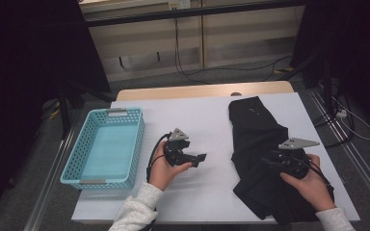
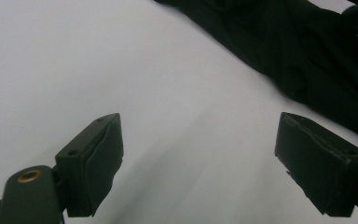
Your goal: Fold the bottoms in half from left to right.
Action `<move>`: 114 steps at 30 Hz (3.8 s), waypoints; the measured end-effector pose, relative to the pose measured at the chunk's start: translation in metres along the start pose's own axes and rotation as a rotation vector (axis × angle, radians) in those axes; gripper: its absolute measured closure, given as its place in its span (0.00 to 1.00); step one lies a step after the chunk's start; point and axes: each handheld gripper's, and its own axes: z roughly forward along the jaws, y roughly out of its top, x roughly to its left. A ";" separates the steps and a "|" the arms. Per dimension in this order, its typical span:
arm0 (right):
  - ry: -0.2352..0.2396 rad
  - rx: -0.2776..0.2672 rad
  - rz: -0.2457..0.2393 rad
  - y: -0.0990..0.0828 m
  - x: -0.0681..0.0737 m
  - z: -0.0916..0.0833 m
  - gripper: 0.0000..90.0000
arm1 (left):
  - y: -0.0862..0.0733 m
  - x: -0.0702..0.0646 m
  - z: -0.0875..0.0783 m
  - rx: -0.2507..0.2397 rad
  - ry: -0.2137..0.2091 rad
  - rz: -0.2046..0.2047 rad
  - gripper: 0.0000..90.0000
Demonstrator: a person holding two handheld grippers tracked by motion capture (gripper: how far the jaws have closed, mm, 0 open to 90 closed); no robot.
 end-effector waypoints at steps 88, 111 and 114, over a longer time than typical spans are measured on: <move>-0.119 -0.005 0.067 0.067 0.013 0.118 0.55 | -0.006 0.020 -0.013 -0.008 0.065 -0.025 0.16; -0.047 -0.024 0.036 0.070 0.017 0.118 0.95 | -0.007 0.027 -0.018 -0.012 0.083 -0.044 0.16; 0.001 -0.020 0.003 0.074 0.032 0.121 0.95 | -0.007 0.028 -0.019 -0.015 0.086 -0.048 0.16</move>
